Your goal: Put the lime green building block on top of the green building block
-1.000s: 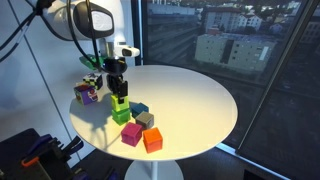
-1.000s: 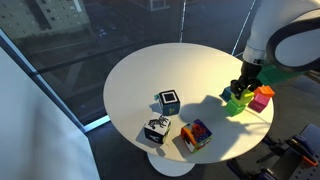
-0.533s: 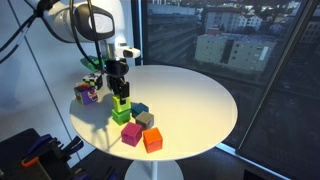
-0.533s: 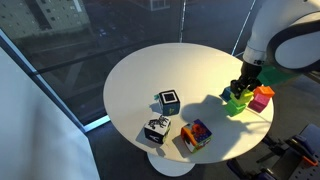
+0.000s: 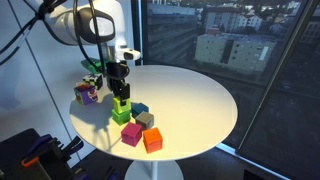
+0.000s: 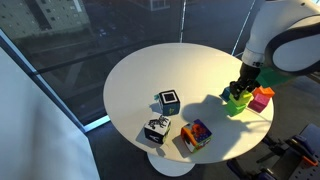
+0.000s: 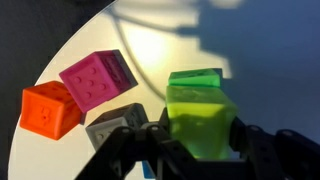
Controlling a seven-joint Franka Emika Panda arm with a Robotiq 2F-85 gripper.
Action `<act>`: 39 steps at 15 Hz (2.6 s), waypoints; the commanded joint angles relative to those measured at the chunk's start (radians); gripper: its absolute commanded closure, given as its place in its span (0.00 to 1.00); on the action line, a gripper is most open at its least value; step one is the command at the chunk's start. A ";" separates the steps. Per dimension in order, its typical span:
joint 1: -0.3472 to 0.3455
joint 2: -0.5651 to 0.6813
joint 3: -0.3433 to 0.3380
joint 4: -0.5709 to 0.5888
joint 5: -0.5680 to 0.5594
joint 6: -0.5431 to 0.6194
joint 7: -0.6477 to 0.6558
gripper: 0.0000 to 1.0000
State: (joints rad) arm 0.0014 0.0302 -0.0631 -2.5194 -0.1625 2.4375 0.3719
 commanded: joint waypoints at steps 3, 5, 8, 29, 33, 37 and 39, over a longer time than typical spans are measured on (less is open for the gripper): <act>-0.010 -0.017 0.011 -0.023 0.007 0.012 -0.038 0.73; -0.010 -0.019 0.012 -0.028 0.007 0.011 -0.041 0.73; -0.011 -0.015 0.011 -0.026 0.006 0.012 -0.045 0.73; -0.002 -0.110 0.045 0.010 0.100 -0.088 -0.081 0.00; 0.005 -0.134 0.060 0.059 0.139 -0.220 -0.120 0.00; 0.010 -0.153 0.075 0.120 0.137 -0.357 -0.137 0.00; 0.015 -0.168 0.085 0.152 0.139 -0.421 -0.138 0.00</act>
State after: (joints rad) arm 0.0114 -0.1103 0.0114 -2.4146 -0.0466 2.1112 0.2645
